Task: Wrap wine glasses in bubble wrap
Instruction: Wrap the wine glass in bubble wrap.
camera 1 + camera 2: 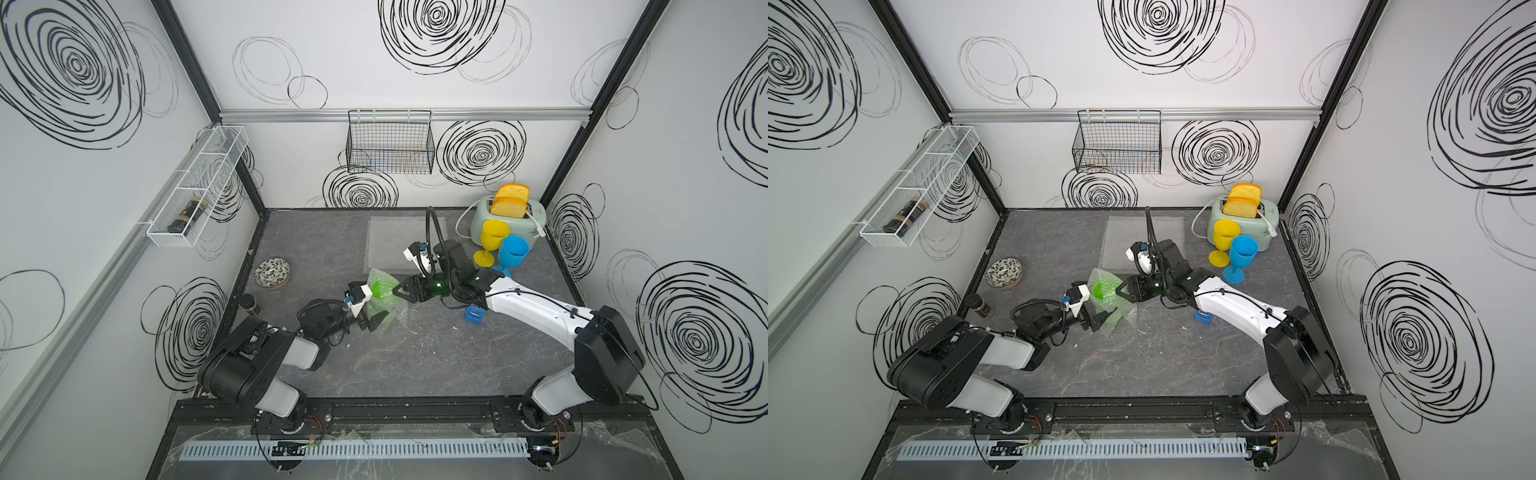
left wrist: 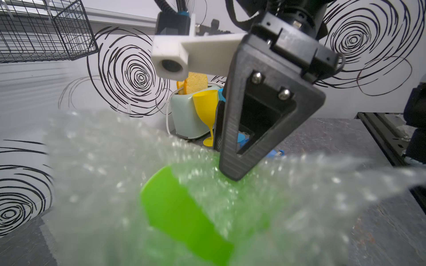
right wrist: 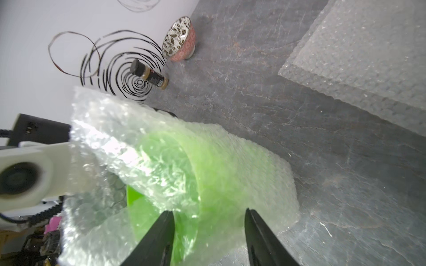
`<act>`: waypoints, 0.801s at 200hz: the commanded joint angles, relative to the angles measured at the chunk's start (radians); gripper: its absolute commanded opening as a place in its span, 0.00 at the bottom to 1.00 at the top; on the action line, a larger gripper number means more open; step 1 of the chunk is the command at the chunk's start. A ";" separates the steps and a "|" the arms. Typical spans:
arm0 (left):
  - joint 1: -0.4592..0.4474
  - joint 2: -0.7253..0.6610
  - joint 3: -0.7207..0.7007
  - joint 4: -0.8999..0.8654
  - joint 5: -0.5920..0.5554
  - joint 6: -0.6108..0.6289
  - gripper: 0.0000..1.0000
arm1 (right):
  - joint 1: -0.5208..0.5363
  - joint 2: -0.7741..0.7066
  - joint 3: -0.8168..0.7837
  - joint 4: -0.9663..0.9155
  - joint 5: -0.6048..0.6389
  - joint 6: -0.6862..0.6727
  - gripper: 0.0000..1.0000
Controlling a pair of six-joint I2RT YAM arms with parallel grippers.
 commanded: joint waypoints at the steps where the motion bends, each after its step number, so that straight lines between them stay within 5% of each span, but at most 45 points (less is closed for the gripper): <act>1: 0.009 -0.042 0.030 0.009 0.032 -0.019 0.94 | 0.015 0.030 0.055 -0.098 0.044 -0.043 0.52; 14: 0.016 -0.079 0.039 -0.046 0.042 -0.019 1.00 | 0.016 0.050 0.085 -0.134 0.076 -0.051 0.49; 73: 0.130 -0.268 0.091 -0.285 0.154 -0.150 0.97 | 0.033 0.099 0.182 -0.223 0.163 -0.051 0.25; 129: 0.160 -0.374 0.240 -0.768 0.179 -0.130 1.00 | 0.037 0.114 0.184 -0.238 0.186 -0.044 0.22; 160: 0.137 -0.367 0.359 -1.057 0.131 -0.043 0.72 | 0.039 0.117 0.183 -0.244 0.194 -0.040 0.22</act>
